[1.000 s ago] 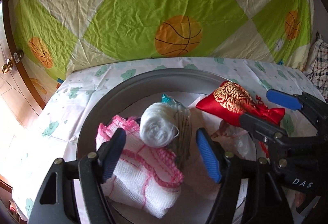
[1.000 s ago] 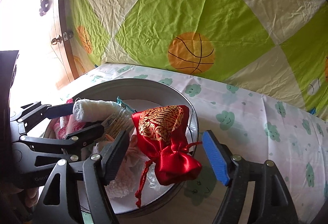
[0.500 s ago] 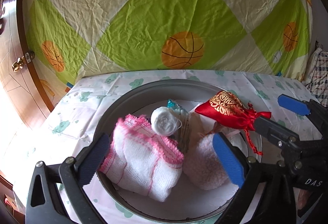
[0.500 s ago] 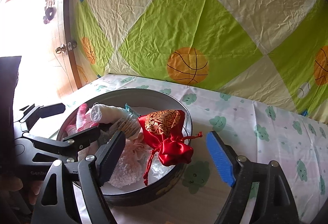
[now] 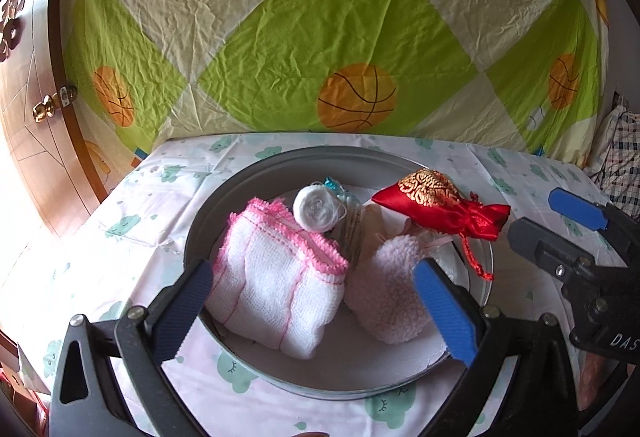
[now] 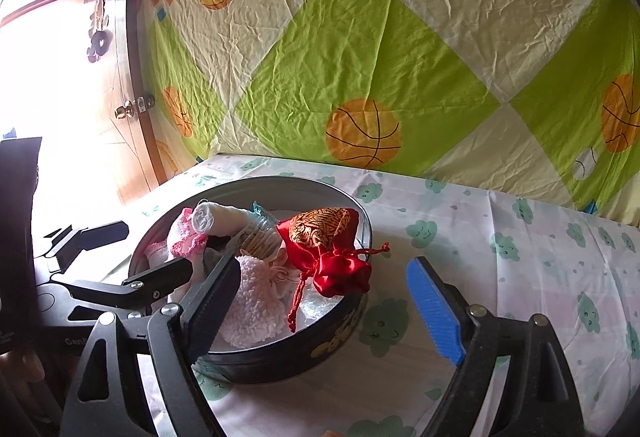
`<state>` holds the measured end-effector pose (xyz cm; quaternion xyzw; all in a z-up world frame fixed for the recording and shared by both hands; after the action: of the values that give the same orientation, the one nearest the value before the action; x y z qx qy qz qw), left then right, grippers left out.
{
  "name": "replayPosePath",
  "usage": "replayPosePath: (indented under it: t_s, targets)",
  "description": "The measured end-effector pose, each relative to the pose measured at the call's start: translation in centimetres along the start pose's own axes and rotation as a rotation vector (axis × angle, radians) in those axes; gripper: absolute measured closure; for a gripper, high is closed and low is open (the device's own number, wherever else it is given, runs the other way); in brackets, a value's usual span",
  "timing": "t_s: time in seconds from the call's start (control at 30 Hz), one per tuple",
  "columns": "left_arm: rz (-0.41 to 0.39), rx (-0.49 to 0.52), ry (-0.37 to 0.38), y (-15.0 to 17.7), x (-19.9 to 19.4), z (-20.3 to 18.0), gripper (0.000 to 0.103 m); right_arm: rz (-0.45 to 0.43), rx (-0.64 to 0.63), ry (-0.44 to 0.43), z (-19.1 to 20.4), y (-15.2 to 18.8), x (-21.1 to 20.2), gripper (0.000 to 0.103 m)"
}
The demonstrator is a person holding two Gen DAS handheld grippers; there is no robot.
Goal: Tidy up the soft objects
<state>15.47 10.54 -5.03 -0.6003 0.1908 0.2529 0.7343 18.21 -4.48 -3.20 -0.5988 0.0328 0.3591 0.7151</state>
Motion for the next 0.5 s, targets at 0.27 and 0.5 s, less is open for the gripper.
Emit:
replayPosePath:
  t_s: [0.27,0.5]
  targets:
    - [-0.018,0.000,0.001,0.5,-1.1,-0.6,0.001,-0.004,0.008,-0.005,-0.3,0.8,-1.0,0.016]
    - [-0.012,-0.008,-0.002,0.8,-1.3,-0.6,0.001,-0.011,0.028,0.000,-1.1,0.9,-1.3,0.016]
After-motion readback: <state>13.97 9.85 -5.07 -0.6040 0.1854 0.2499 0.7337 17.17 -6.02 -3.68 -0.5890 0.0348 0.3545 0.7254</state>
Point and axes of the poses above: each gripper's, at about its wrist camera, not at the fingertips, and x roughly the way its jaws point, z to its left, y to its underside, the point moved 6 cm from there along x, roughly the way its jaws point, and after that the axes turned 14 degrees about x, right-handed, at the moved point
